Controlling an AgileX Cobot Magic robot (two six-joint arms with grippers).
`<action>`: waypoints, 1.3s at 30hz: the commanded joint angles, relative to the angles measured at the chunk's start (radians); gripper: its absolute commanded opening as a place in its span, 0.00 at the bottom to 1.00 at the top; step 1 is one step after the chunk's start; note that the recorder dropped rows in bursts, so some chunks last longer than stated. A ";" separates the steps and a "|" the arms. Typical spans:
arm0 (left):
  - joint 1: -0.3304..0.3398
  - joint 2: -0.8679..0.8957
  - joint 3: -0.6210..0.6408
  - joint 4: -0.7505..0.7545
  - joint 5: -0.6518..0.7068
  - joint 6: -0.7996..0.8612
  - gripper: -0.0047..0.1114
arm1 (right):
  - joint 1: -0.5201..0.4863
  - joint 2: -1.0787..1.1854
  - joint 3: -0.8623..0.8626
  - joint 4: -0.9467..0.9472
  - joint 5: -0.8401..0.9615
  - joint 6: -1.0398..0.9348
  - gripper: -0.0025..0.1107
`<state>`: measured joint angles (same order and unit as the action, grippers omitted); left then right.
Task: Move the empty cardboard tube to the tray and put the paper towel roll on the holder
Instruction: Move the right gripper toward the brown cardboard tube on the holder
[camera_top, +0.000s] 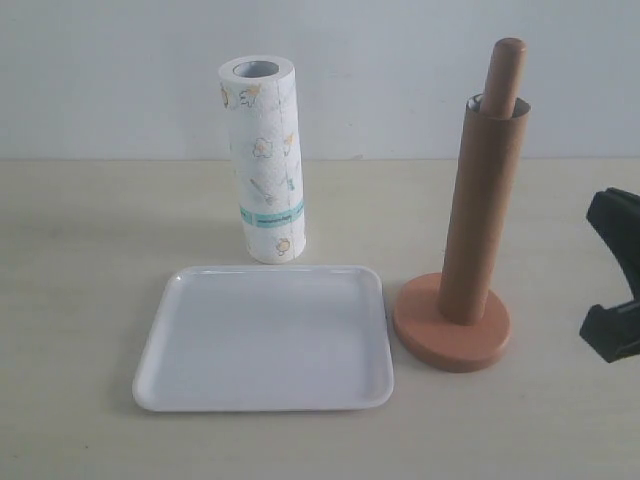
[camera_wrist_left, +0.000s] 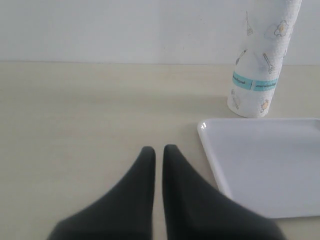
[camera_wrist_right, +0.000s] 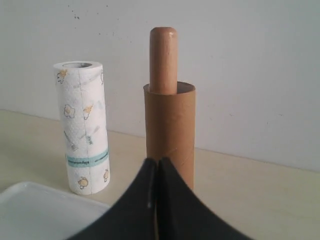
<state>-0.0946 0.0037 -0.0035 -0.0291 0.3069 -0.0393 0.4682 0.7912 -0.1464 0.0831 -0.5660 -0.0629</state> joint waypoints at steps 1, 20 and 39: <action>0.003 -0.004 0.003 -0.011 -0.001 0.002 0.08 | 0.003 -0.001 0.006 -0.030 0.065 0.046 0.15; 0.003 -0.004 0.003 -0.011 -0.001 0.002 0.08 | 0.003 0.122 0.004 -0.135 -0.047 0.063 0.95; 0.003 -0.004 0.003 -0.011 -0.001 0.002 0.08 | 0.003 0.499 -0.207 -0.145 -0.162 0.057 0.95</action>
<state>-0.0946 0.0037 -0.0035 -0.0291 0.3069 -0.0393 0.4682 1.2877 -0.3476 -0.0533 -0.7222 0.0000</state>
